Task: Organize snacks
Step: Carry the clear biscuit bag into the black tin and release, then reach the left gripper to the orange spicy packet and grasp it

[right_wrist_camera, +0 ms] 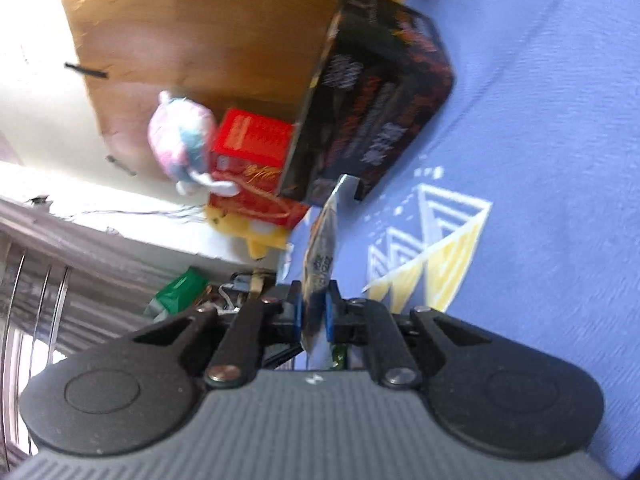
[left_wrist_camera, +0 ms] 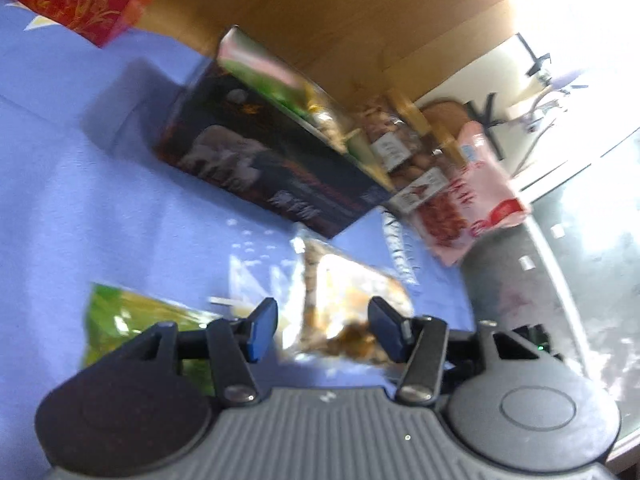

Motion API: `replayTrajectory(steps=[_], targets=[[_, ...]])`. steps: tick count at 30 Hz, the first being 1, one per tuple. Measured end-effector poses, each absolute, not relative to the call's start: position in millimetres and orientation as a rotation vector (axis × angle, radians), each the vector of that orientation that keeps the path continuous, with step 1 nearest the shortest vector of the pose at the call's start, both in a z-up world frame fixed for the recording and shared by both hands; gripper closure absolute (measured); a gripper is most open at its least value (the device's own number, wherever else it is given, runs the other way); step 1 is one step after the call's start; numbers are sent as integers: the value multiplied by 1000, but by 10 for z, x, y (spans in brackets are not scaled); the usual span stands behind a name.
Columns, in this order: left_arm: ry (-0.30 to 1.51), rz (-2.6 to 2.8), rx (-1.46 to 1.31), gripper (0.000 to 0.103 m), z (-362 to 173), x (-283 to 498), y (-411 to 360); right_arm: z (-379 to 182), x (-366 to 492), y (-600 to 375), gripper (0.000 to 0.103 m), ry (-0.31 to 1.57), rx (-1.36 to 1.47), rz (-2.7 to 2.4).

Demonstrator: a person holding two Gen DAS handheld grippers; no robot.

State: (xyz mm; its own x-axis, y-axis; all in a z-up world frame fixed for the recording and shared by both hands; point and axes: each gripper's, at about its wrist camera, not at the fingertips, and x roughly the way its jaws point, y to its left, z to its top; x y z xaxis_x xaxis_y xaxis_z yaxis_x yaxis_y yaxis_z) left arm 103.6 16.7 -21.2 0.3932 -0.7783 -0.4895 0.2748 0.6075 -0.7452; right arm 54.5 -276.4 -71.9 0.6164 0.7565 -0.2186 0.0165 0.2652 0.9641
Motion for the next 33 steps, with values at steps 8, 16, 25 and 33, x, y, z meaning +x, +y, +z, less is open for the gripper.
replayTrajectory(steps=[8, 16, 25, 33], targets=[[834, -685, -520, 80, 275, 1259, 106, -55, 896, -2569, 86, 718, 899, 565], [728, -438, -191, 76, 539, 2099, -181, 396, 1981, -2083, 71, 697, 411, 428], [643, -392, -247, 67, 580, 1857, 184, 262, 1622, -2206, 53, 578, 228, 263], [796, -448, -284, 62, 253, 884, 599, -37, 527, -2081, 53, 742, 356, 488]])
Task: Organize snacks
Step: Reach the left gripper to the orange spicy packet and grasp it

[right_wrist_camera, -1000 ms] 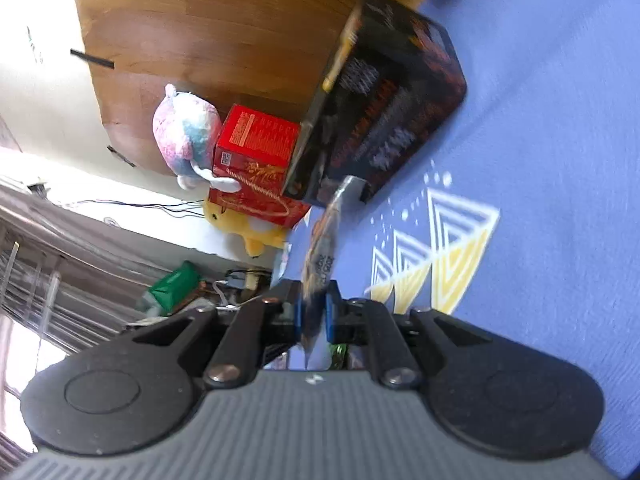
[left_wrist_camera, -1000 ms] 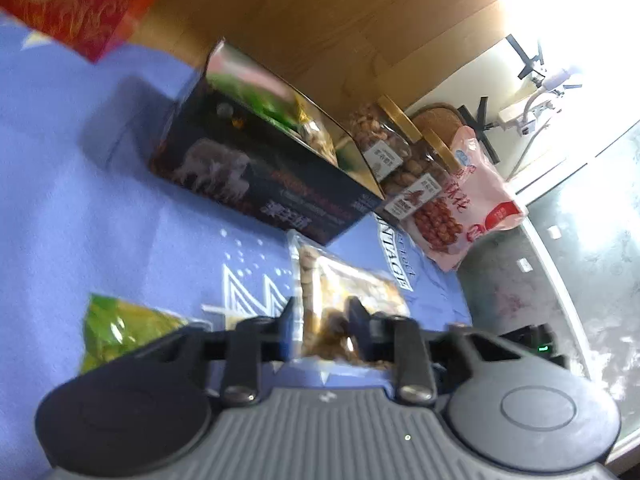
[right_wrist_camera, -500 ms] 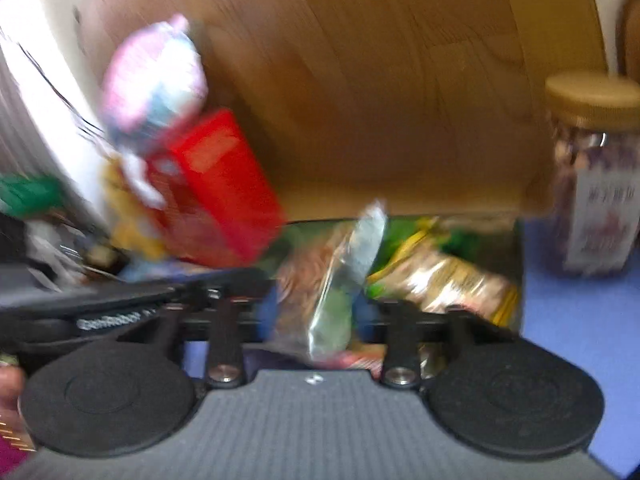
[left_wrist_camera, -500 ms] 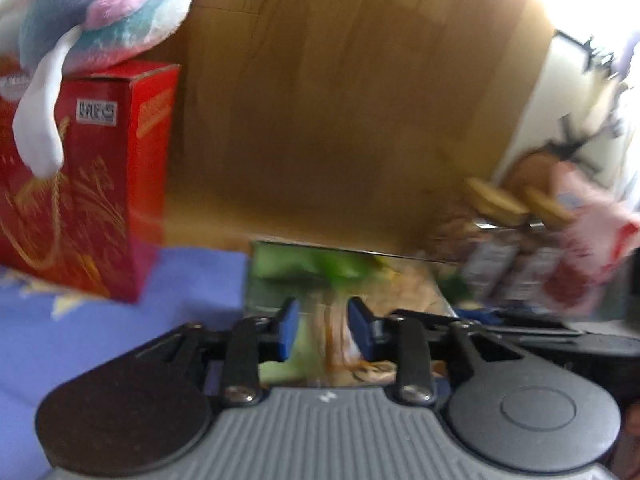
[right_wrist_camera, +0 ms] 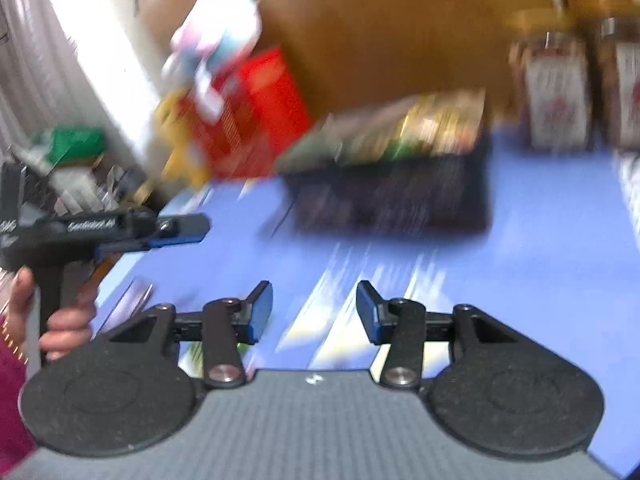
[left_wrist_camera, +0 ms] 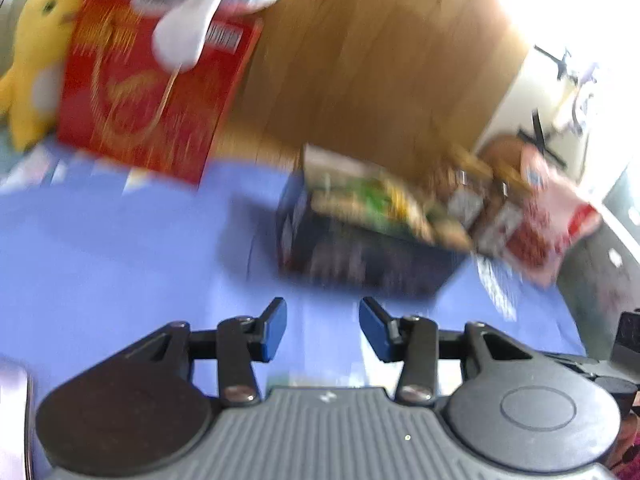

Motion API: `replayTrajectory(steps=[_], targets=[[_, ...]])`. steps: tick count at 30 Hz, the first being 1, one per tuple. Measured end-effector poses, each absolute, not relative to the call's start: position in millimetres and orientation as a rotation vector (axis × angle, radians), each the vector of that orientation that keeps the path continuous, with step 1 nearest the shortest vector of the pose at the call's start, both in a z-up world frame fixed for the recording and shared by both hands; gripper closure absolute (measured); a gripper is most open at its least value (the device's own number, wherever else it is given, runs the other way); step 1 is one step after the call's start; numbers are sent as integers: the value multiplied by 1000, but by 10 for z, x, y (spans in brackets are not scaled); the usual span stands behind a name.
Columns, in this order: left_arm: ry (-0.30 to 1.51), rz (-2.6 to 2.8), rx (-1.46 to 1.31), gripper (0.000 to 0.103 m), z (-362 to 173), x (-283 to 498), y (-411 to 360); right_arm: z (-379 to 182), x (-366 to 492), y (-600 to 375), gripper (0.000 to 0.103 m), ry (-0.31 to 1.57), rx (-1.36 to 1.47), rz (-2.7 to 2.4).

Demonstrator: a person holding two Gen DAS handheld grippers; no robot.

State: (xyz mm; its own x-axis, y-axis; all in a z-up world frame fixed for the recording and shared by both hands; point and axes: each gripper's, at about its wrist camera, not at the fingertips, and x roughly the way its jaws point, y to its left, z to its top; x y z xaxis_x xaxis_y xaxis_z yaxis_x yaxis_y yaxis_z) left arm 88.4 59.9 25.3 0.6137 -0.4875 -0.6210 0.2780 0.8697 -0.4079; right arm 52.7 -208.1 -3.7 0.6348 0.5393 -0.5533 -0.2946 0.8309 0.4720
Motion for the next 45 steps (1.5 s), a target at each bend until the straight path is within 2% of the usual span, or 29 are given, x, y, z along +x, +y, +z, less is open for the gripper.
replayTrajectory(steps=[6, 10, 15, 19, 20, 22, 23, 24, 25, 26, 32, 34, 35, 38, 39, 43, 45], targets=[[851, -523, -327, 62, 93, 367, 675, -189, 6, -2056, 53, 774, 378, 462], [866, -655, -345, 63, 85, 141, 451, -318, -155, -2171, 56, 814, 468, 425], [923, -578, -292, 61, -130, 48, 255, -291, -228, -2331, 57, 814, 546, 407], [935, -555, -324, 50, -234, -12, 286, -272, -169, -2288, 58, 821, 533, 423], [940, -568, -338, 50, -240, 2, 266, -276, -154, -2283, 58, 822, 539, 434], [955, -604, -375, 54, -261, 40, 215, -296, -144, -2294, 61, 824, 542, 455], [961, -621, -392, 59, -279, 65, 168, -305, -131, -2280, 67, 827, 540, 463], [970, -625, -394, 68, -294, 81, 110, -315, -123, -2269, 69, 831, 538, 468], [978, -634, -388, 73, -305, 85, 51, -312, -132, -2262, 71, 829, 534, 461], [985, -653, -404, 75, -320, 94, 11, -305, -151, -2258, 77, 828, 523, 449], [967, -711, -414, 83, -226, 112, -94, -244, -236, -2337, 81, 798, 556, 430], [941, -741, -399, 85, -112, 175, -126, -151, -195, -2346, 95, 767, 569, 459], [924, -752, -392, 85, -38, 236, -144, -98, -153, -2336, 98, 754, 582, 479], [874, -748, -368, 85, 134, 446, -187, 124, 23, -2274, 98, 675, 508, 433], [877, -733, -361, 85, 160, 529, -198, 166, 73, -2280, 94, 657, 500, 422], [934, -666, -357, 85, 30, 723, -165, 80, 125, -2377, 93, 661, 506, 414], [967, -643, -380, 87, -69, 788, -112, -39, 133, -2364, 86, 694, 443, 386]])
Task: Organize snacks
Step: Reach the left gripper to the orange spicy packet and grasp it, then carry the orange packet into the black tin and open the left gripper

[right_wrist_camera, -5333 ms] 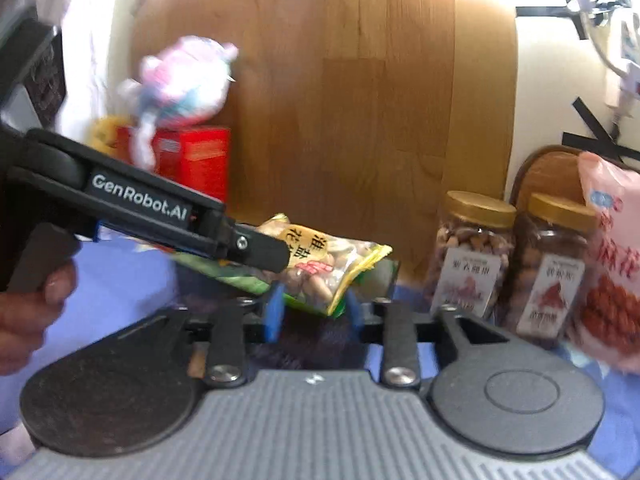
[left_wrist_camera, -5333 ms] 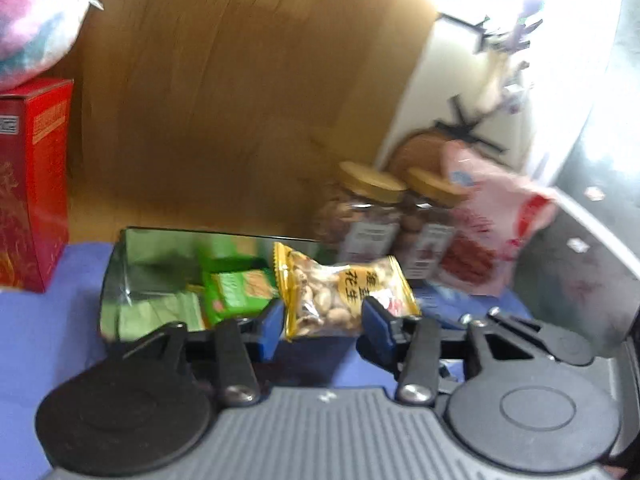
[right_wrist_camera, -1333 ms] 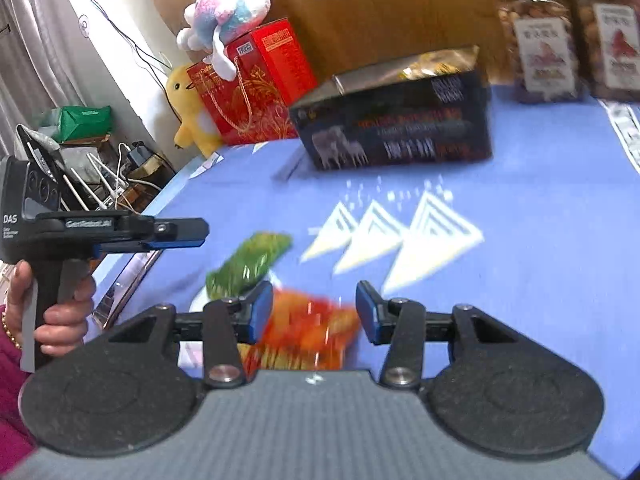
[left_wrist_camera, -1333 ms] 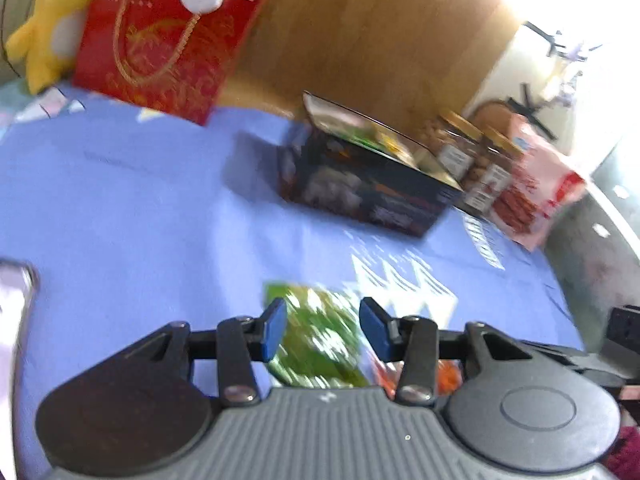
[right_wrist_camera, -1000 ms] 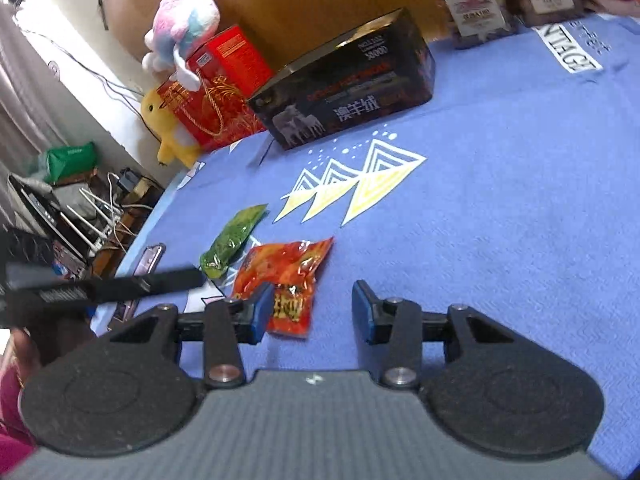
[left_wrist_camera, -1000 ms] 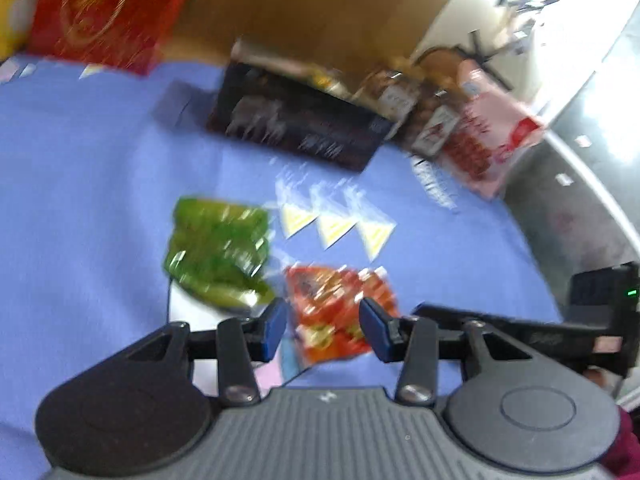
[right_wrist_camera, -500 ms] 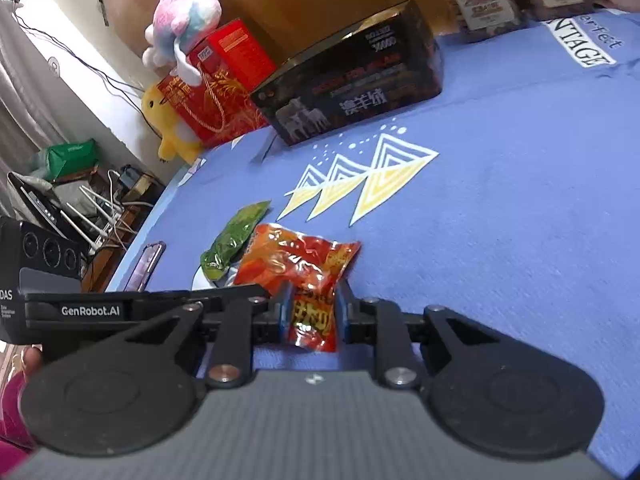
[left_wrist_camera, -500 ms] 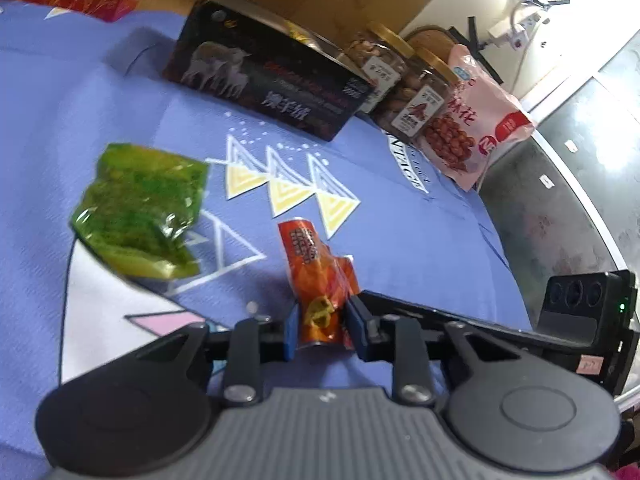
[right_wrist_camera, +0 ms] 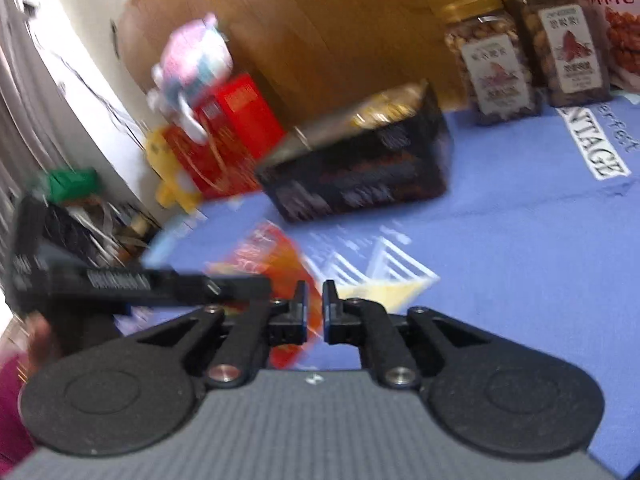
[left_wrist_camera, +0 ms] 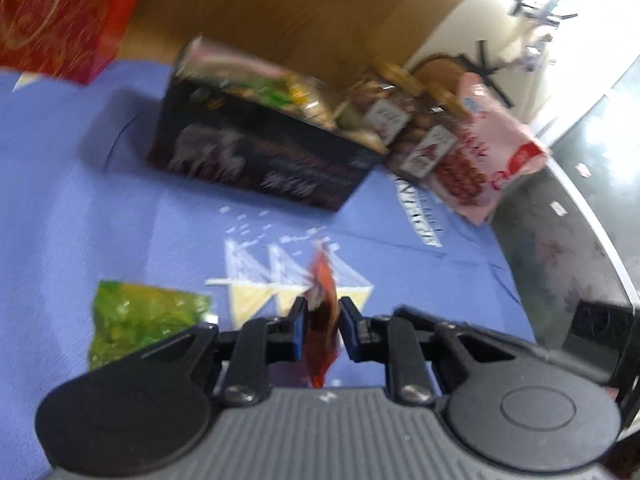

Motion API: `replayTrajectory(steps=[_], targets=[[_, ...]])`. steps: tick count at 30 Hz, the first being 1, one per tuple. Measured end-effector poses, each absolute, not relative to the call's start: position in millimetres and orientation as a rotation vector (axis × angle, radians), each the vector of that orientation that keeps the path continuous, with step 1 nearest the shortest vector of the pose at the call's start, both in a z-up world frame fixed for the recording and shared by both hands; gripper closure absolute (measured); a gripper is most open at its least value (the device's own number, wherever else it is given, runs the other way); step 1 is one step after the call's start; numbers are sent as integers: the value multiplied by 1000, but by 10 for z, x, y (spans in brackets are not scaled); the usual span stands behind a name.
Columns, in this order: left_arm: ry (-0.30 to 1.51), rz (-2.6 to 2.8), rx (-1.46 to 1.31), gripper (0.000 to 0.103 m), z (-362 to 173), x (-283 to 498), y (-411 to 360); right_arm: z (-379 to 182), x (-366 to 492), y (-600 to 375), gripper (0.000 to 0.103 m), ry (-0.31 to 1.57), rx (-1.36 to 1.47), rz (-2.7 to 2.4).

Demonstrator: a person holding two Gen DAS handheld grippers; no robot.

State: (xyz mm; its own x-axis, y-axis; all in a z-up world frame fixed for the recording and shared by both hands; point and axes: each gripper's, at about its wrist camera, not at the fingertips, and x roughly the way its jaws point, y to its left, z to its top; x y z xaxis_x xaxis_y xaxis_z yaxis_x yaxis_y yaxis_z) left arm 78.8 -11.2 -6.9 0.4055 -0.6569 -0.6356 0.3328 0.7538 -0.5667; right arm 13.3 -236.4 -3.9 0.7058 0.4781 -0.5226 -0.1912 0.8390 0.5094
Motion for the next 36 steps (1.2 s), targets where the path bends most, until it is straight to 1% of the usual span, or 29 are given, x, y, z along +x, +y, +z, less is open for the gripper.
replayTrajectory(steps=[1, 2, 3, 5, 6, 9, 11, 13, 15, 18, 20, 21, 23, 24, 25, 27, 32, 33, 34, 36], targets=[[979, -632, -394, 87, -116, 817, -89, -100, 135, -2337, 82, 717, 408, 375], [986, -626, -400, 87, -152, 842, -71, -157, 135, -2308, 72, 740, 383, 376], [992, -623, -406, 86, -179, 866, -66, -208, 129, -2290, 67, 758, 372, 387], [1007, -622, -416, 84, -222, 890, -45, -246, 108, -2274, 66, 755, 369, 401], [1010, -626, -420, 84, -248, 900, -47, -239, 106, -2259, 64, 752, 359, 410], [1016, -654, -487, 88, -308, 913, -21, -241, 118, -2260, 63, 752, 369, 417], [1005, -667, -535, 88, -299, 898, 35, -243, 126, -2289, 62, 754, 409, 431], [1004, -696, -625, 88, -291, 895, 121, -251, 116, -2383, 59, 744, 505, 468], [992, -727, -697, 88, -267, 885, 189, -263, 121, -2481, 50, 742, 621, 506], [952, -788, -734, 89, -142, 820, 213, -307, 107, -2606, 47, 703, 803, 575], [932, -822, -733, 88, -52, 786, 177, -320, 117, -2662, 47, 680, 920, 622], [927, -837, -722, 88, -10, 769, 149, -314, 123, -2678, 56, 667, 963, 646], [918, -838, -671, 84, 60, 739, 74, -278, 141, -2670, 82, 656, 995, 680], [911, -814, -616, 81, 105, 733, 24, -228, 139, -2665, 84, 644, 980, 672], [901, -796, -570, 74, 143, 733, -15, -157, 136, -2658, 84, 629, 945, 654], [870, -771, -500, 70, 233, 776, -75, -12, 181, -2622, 85, 614, 854, 620], [761, -705, -351, 69, 567, 1169, -209, 311, 648, -2515, 85, 588, 655, 550], [745, -693, -334, 67, 617, 1278, -222, 377, 803, -2477, 85, 580, 613, 536], [732, -665, -315, 62, 658, 1424, -234, 439, 960, -2436, 85, 574, 572, 522], [722, -600, -273, 62, 670, 1679, -285, 494, 1243, -2344, 85, 567, 480, 482]])
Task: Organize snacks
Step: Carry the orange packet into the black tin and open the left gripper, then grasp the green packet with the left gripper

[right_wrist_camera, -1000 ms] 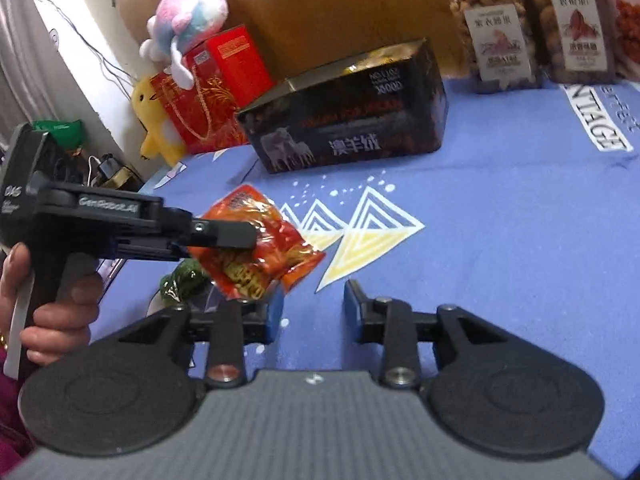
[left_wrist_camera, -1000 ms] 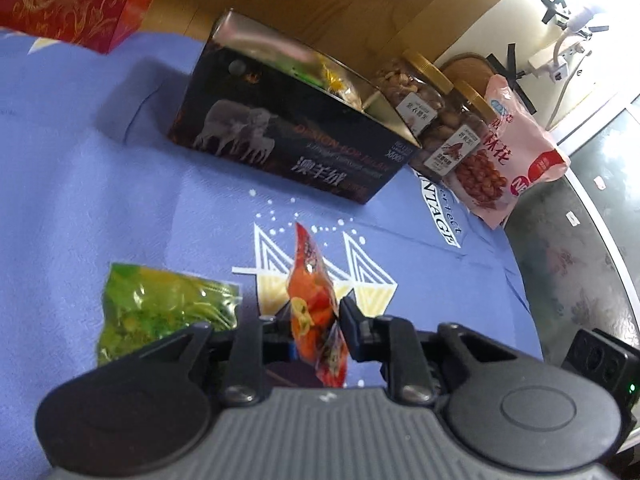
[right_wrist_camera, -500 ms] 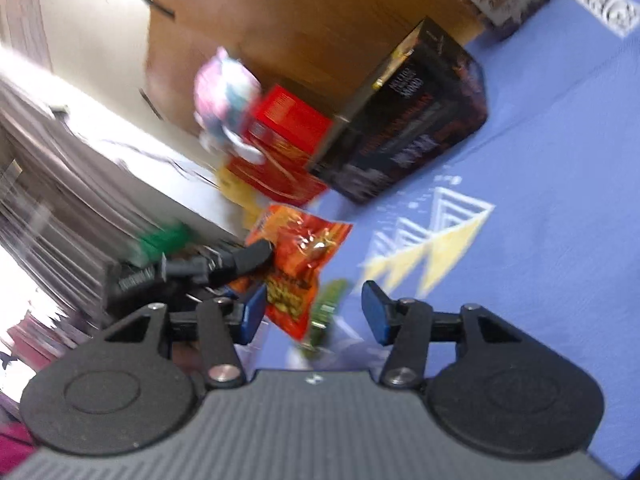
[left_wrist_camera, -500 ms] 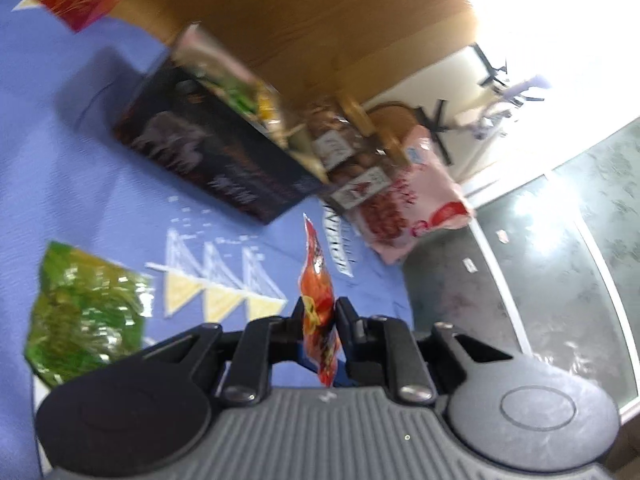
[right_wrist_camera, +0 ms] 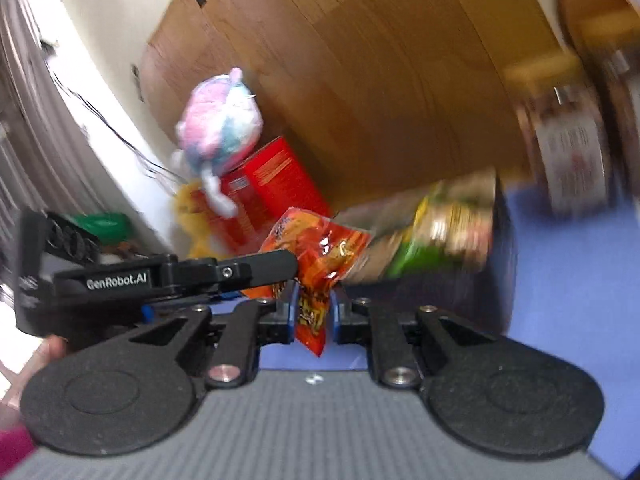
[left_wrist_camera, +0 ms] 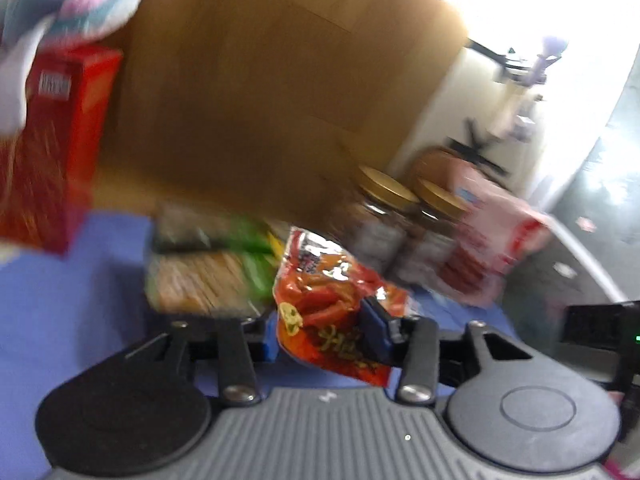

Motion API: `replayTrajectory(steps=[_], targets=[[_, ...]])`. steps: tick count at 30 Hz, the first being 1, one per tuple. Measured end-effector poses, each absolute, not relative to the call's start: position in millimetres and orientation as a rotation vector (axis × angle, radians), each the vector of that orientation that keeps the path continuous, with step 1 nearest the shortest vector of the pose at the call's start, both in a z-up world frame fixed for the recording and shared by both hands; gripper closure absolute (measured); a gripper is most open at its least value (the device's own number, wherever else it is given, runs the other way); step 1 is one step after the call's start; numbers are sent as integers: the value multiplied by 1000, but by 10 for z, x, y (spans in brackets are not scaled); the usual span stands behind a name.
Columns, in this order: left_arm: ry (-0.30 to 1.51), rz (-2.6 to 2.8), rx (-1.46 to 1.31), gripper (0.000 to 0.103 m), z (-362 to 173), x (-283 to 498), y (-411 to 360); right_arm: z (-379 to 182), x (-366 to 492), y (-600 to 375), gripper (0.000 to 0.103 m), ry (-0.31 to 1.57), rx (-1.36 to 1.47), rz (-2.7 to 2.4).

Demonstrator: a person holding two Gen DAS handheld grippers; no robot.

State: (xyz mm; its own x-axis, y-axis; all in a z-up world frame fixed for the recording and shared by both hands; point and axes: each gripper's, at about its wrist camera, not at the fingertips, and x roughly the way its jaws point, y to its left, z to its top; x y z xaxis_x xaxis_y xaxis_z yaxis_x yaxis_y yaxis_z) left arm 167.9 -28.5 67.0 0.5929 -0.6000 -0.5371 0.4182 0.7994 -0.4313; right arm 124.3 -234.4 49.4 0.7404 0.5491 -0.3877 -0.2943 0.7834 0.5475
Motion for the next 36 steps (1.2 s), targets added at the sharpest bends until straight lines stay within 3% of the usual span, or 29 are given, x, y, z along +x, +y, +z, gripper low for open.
replayTrajectory(steps=[7, 17, 22, 27, 30, 33, 36], targets=[[772, -439, -159, 57, 408, 2153, -422, 301, 1813, -2097, 78, 596, 165, 269], [730, -469, -241, 54, 519, 1468, 136, 347, 1167, -2513, 72, 546, 417, 325], [821, -446, -261, 54, 298, 976, 564, 41, 759, -2238, 68, 731, 509, 498], [910, -434, -300, 54, -29, 651, 745, -170, 514, -1872, 68, 861, 526, 582], [951, -452, -365, 54, -205, 592, 807, -161, 436, -1677, 68, 868, 454, 578], [946, -464, -417, 48, -287, 551, 856, -156, 458, -1538, 68, 876, 419, 588], [942, -484, -477, 50, -331, 550, 852, -192, 496, -1373, 68, 867, 403, 615]])
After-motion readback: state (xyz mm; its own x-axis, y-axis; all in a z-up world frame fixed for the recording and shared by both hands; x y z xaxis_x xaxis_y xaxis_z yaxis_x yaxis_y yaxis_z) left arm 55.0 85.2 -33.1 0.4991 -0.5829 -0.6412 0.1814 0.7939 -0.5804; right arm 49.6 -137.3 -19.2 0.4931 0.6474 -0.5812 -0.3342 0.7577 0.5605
